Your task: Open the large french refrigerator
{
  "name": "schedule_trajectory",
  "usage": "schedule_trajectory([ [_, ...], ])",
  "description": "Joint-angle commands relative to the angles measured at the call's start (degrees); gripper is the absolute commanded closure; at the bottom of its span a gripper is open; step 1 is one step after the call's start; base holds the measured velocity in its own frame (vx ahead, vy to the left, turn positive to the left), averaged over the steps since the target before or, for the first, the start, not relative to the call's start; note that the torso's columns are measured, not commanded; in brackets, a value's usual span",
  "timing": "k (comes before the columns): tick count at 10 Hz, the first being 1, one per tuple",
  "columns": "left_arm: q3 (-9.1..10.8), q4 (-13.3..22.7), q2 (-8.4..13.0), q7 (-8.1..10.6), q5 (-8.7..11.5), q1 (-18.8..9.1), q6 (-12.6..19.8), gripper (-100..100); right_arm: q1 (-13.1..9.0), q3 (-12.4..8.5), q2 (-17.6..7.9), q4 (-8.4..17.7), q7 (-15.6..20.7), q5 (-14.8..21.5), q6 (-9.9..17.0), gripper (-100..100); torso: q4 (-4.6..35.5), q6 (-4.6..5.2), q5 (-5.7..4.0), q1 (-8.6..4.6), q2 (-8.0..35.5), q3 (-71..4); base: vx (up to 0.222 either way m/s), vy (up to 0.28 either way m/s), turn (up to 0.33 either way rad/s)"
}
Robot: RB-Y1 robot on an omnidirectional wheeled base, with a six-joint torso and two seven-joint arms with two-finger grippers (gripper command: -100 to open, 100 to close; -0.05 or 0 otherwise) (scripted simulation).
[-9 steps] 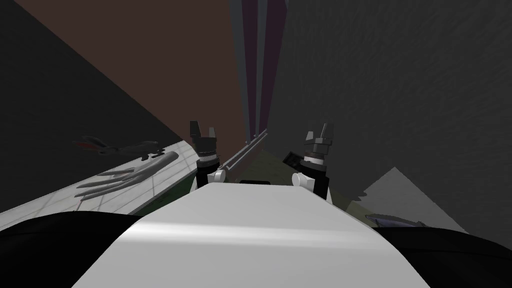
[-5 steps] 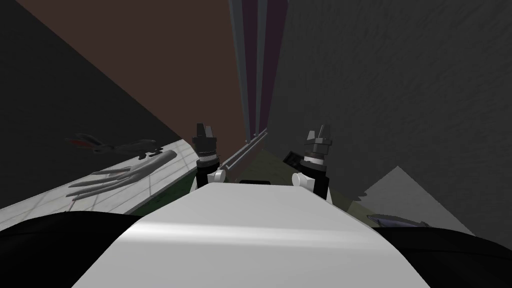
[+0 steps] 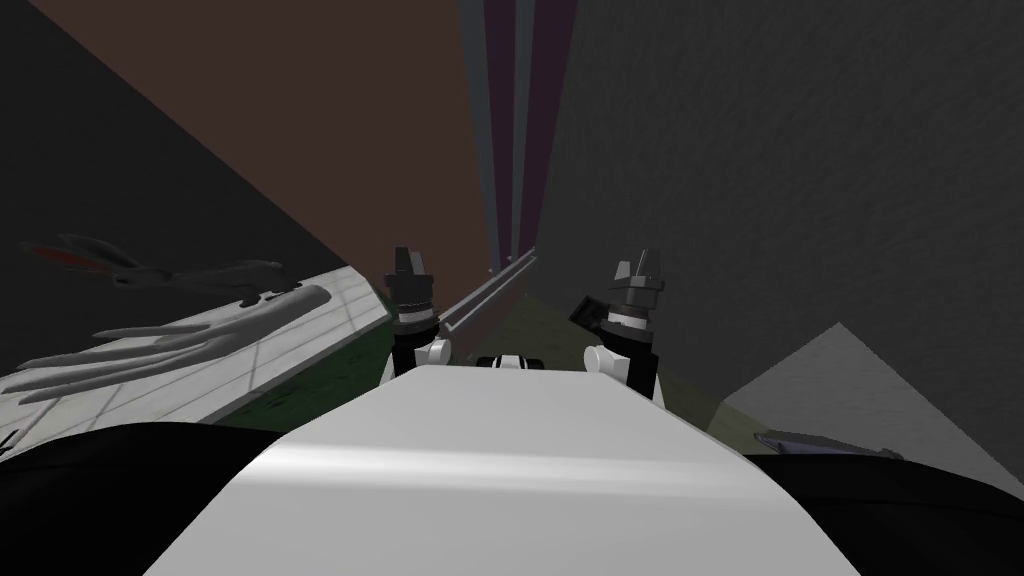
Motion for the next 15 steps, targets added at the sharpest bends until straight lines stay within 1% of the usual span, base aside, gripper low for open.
schedule_trajectory([
  [1,0.08,0.6,2.4,-0.02,0.0,-0.1,0.0,-100,0.0,0.0,0.0,0.0,0.0,0.0,0.0,0,4.2,0.00,0.00,0.00,4.2,-8.5,0.000,0.000,0.000],
  [2,0.15,1.2,4.0,-0.03,0.0,-0.2,0.1,-100,0.0,0.0,0.0,0.0,0.0,0.0,0.0,0,6.1,0.00,0.01,0.02,6.2,-12.4,-0.002,-0.002,0.012],
  [3,0.24,2.1,5.7,-0.05,0.0,-0.4,0.1,-100,0.0,0.0,0.0,0.0,0.0,0.0,0.0,0,6.7,0.00,0.01,0.02,6.7,-13.5,-0.007,-0.001,0.013],
  [5,0.47,4.1,8.4,-0.09,0.1,-0.8,0.3,-100,0.0,0.0,0.0,0.0,0.0,0.0,0.0,0,6.9,0.00,0.00,0.01,6.9,-13.8,-0.006,-0.001,0.016],
  [7,0.76,6.7,10.5,-0.15,0.1,-1.2,0.5,-100,0.0,0.0,0.0,0.0,0.0,0.0,0.0,0,6.9,0.00,0.00,-0.01,6.9,-13.8,-0.004,-0.002,0.018],
  [9,1.08,9.5,11.9,-0.21,0.2,-1.8,0.7,-100,0.0,0.0,0.0,0.0,0.0,0.0,0.0,0,6.9,0.00,0.00,0.00,6.9,-13.8,-0.005,-0.002,0.025],
  [11,1.43,12.7,12.9,-0.28,0.2,-2.4,0.9,-100,0.0,0.0,0.0,0.0,0.0,0.0,0.0,0,6.9,0.00,0.00,-0.01,6.9,-13.8,-0.006,-0.002,0.025],
  [12,1.43,12.7,12.9,-0.28,0.2,-2.4,0.9,-100,0.0,0.0,0.0,0.0,0.0,0.0,0.0,0,6.9,0.00,0.00,-0.01,6.9,-13.8,-0.005,-0.003,0.009],
  [15,2.03,18.0,13.5,-0.38,0.4,-3.4,1.3,-100,0.0,0.0,0.0,0.0,0.0,0.0,0.0,0,6.9,0.00,0.00,0.00,6.9,-13.8,-0.005,-0.002,0.024],
])
